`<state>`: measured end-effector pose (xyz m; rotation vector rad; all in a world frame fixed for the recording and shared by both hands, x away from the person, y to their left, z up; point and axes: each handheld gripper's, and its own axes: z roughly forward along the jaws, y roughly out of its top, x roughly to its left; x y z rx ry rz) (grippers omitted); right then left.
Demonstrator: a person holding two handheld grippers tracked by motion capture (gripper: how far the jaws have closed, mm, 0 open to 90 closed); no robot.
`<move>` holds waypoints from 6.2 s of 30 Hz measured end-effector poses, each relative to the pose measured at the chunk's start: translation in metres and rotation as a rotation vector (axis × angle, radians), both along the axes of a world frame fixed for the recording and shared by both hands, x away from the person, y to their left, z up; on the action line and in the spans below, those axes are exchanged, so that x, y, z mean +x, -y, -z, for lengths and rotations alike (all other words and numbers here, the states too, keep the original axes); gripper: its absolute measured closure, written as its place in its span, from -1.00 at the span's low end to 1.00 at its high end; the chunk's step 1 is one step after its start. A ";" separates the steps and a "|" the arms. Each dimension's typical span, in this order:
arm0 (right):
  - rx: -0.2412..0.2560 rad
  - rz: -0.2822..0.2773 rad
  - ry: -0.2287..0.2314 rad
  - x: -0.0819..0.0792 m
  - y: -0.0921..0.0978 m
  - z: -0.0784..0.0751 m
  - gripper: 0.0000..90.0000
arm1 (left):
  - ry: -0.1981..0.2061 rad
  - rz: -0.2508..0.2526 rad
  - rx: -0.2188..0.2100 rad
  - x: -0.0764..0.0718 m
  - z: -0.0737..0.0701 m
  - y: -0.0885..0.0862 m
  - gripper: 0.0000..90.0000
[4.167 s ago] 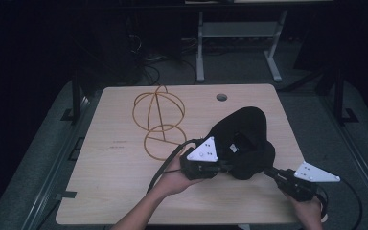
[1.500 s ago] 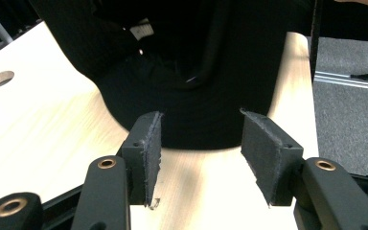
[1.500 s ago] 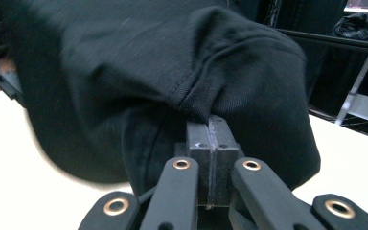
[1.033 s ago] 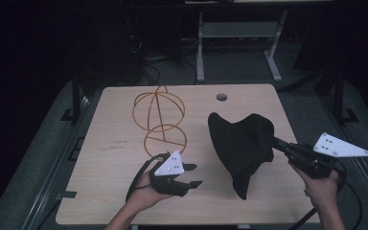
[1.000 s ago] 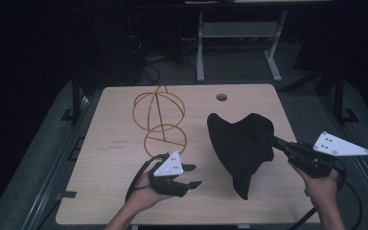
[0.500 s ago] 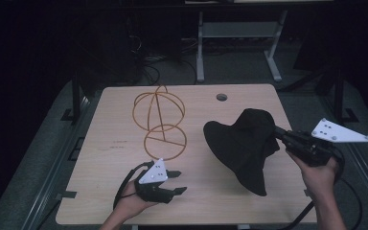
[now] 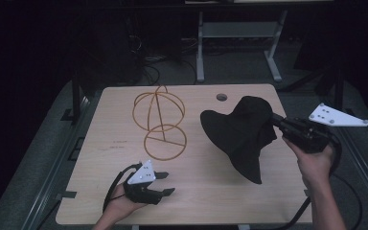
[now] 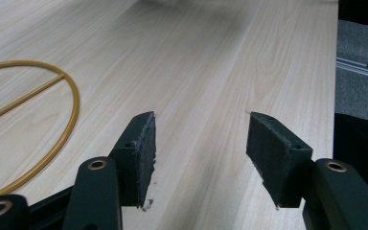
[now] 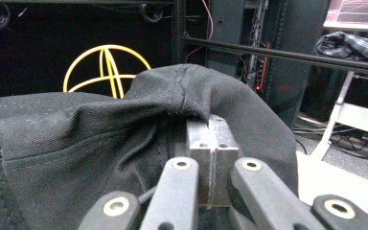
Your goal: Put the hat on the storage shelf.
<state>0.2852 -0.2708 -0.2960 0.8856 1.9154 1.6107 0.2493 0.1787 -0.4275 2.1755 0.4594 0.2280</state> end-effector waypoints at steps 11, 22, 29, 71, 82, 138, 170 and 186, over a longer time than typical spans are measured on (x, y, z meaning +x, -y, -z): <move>0.012 0.019 -0.005 0.015 -0.016 -0.024 1.00 | -0.014 0.008 -0.028 0.002 0.006 -0.002 -0.12; 0.033 0.009 -0.008 0.035 -0.035 -0.042 1.00 | -0.031 -0.002 -0.036 0.006 0.010 -0.008 -0.14; 0.035 0.001 -0.017 0.048 -0.050 -0.048 1.00 | -0.039 -0.007 -0.038 0.006 0.012 -0.008 -0.16; 0.054 -0.108 -0.048 0.109 -0.171 -0.085 1.00 | -0.042 -0.015 -0.047 0.008 0.011 -0.016 -0.17; 0.024 -0.140 -0.036 0.112 -0.194 -0.092 1.00 | -0.041 -0.013 -0.044 0.009 0.012 -0.015 -0.18; -0.119 -0.346 -0.158 0.113 -0.249 -0.061 0.19 | -0.054 0.036 -0.018 -0.006 0.014 -0.012 -0.20; -0.066 -0.200 -0.234 0.101 -0.150 -0.023 -0.40 | -0.055 0.011 -0.040 -0.006 0.015 -0.015 -0.32; -0.076 -0.156 -0.291 0.090 -0.117 0.002 -0.44 | -0.049 0.011 -0.029 -0.006 0.015 -0.017 -0.34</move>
